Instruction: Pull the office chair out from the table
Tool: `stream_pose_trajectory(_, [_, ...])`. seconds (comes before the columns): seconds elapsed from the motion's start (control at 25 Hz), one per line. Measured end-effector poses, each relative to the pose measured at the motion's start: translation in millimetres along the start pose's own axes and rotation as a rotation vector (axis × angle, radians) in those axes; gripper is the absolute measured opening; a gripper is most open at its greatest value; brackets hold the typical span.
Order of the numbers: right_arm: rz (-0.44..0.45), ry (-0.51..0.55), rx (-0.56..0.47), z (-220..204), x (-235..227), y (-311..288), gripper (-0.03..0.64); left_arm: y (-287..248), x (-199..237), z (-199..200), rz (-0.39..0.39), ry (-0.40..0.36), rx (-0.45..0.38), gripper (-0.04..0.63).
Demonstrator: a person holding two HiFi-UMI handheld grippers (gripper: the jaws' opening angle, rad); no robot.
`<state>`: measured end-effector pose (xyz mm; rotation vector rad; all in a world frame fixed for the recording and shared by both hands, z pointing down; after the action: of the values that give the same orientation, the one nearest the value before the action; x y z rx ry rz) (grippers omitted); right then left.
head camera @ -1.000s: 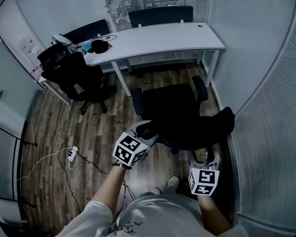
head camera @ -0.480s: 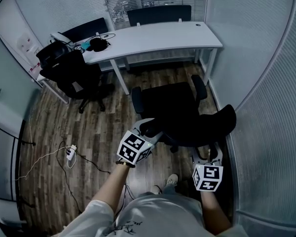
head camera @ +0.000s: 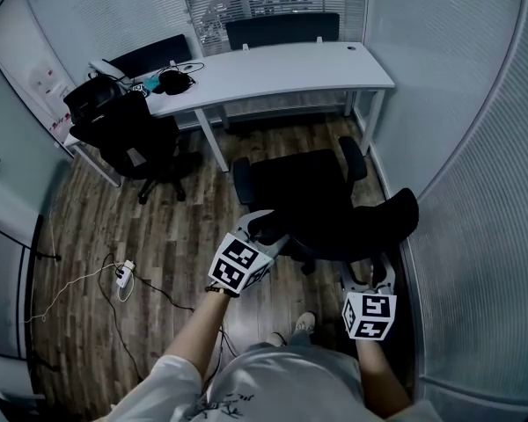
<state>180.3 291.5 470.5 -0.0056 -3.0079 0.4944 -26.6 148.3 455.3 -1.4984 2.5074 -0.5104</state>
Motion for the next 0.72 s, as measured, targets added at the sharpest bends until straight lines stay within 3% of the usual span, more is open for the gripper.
stream_pose_trajectory(0.52, [-0.001, -0.037, -0.002, -3.3, -0.2, 15.6, 0.268, 17.6, -3.9, -1.1, 0.030, 0.000, -0.035, 0.242])
stream_pose_trajectory(0.72, [0.019, -0.039, 0.009, -7.9, 5.7, 26.9, 0.268, 36.3, -12.1, -10.6, 0.064, 0.042, -0.061, 0.241])
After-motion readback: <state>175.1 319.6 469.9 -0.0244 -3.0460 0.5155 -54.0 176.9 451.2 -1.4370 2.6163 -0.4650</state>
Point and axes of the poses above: the fingertips, and each gripper's own axes: y backward along the fingers, x to its left, z out of its top, the point moved 8 cm from there along y, backward along the fingers, and after that the axes turned 5 degrees about y, right-handed, at the moved point
